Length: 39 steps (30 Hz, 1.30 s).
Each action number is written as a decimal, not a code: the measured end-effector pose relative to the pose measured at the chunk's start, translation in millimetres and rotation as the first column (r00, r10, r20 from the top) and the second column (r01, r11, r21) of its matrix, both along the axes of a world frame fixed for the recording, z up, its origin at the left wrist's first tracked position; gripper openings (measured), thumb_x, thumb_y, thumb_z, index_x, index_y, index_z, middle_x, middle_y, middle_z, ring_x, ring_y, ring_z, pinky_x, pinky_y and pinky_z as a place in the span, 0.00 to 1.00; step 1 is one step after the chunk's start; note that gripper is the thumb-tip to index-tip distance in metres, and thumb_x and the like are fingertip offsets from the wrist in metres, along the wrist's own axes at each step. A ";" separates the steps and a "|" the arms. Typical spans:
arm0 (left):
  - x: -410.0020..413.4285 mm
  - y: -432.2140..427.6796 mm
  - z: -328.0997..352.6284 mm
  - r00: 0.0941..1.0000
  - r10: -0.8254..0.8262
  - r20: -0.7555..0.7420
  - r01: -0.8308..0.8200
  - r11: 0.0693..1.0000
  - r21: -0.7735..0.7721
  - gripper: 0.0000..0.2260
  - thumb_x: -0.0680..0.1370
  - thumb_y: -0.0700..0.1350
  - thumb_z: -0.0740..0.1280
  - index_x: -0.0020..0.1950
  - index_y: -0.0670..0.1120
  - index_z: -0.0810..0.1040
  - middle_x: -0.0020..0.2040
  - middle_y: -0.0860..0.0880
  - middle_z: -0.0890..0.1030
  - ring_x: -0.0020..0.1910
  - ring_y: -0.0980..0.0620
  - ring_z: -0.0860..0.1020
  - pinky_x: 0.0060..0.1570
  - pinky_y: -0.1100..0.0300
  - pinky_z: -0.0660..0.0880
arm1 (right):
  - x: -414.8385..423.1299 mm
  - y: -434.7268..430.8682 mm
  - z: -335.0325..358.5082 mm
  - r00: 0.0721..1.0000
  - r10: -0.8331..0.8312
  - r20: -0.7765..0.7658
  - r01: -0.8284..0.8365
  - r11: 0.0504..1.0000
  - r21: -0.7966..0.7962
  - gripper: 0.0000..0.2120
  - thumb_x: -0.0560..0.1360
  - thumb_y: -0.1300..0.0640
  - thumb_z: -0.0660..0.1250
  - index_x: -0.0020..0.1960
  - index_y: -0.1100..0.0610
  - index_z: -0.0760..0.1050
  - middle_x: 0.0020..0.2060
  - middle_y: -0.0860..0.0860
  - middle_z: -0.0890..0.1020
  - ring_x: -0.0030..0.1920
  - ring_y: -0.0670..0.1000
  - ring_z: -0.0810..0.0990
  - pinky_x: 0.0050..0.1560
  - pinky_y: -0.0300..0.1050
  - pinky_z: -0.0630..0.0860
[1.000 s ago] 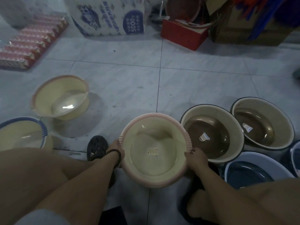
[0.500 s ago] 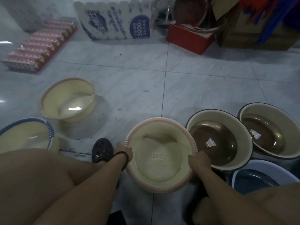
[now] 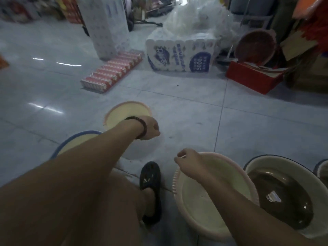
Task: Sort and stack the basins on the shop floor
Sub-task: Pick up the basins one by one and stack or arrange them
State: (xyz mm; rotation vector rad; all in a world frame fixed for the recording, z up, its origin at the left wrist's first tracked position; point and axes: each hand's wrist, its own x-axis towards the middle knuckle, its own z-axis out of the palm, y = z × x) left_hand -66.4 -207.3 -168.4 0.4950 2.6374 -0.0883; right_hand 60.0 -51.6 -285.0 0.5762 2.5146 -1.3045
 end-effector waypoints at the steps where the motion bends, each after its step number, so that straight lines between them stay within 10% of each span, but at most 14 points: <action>1: -10.0 -17.1 -1.6 0.999 0.042 -0.021 -0.042 0.999 0.009 0.17 0.82 0.56 0.62 0.64 0.50 0.81 0.63 0.48 0.80 0.57 0.44 0.78 0.53 0.54 0.74 | -12.1 -7.5 1.5 0.999 0.040 0.020 -0.041 0.999 0.025 0.12 0.78 0.48 0.69 0.57 0.54 0.80 0.52 0.52 0.83 0.55 0.56 0.81 0.59 0.50 0.78; 9: -100.3 -107.8 -136.3 0.928 0.372 0.020 -0.372 0.928 0.024 0.14 0.79 0.47 0.62 0.63 0.48 0.78 0.62 0.46 0.78 0.57 0.44 0.78 0.54 0.55 0.75 | -122.2 -41.7 -37.4 0.973 0.186 0.134 -0.197 0.977 0.075 0.12 0.79 0.49 0.68 0.54 0.57 0.80 0.50 0.55 0.83 0.47 0.53 0.80 0.48 0.47 0.76; 19: -214.1 -113.6 -287.3 0.938 0.345 0.014 -0.344 0.937 -0.065 0.29 0.78 0.45 0.62 0.78 0.54 0.57 0.75 0.49 0.66 0.74 0.41 0.63 0.74 0.41 0.60 | -230.0 -57.3 -108.8 0.935 0.265 0.235 -0.283 0.958 0.048 0.18 0.80 0.51 0.67 0.63 0.63 0.80 0.58 0.61 0.83 0.56 0.60 0.82 0.57 0.56 0.81; 26: -193.8 -104.7 -333.7 0.932 0.224 -0.286 -0.260 0.961 -0.093 0.19 0.75 0.36 0.64 0.61 0.55 0.69 0.51 0.47 0.74 0.50 0.42 0.74 0.50 0.50 0.71 | -251.6 -52.0 -143.7 0.934 0.281 0.222 -0.286 0.958 -0.012 0.09 0.80 0.50 0.66 0.57 0.50 0.80 0.50 0.48 0.81 0.49 0.49 0.81 0.46 0.44 0.78; 31: -157.0 -88.1 -310.0 0.923 0.164 -0.348 -0.170 0.985 0.013 0.24 0.73 0.34 0.63 0.62 0.57 0.68 0.51 0.48 0.74 0.49 0.42 0.72 0.45 0.49 0.69 | -240.0 -39.0 -129.8 0.968 0.116 0.222 -0.096 0.990 -0.099 0.03 0.77 0.54 0.68 0.45 0.50 0.79 0.46 0.53 0.84 0.51 0.58 0.84 0.53 0.58 0.82; 39: -116.4 -19.6 -177.8 0.923 -0.029 -0.383 0.096 0.983 0.156 0.23 0.75 0.34 0.62 0.64 0.57 0.68 0.54 0.47 0.74 0.50 0.42 0.73 0.43 0.50 0.67 | -209.9 10.2 -34.9 0.961 -0.255 0.104 0.271 0.945 -0.183 0.27 0.79 0.50 0.68 0.74 0.56 0.67 0.59 0.57 0.78 0.52 0.58 0.83 0.48 0.55 0.86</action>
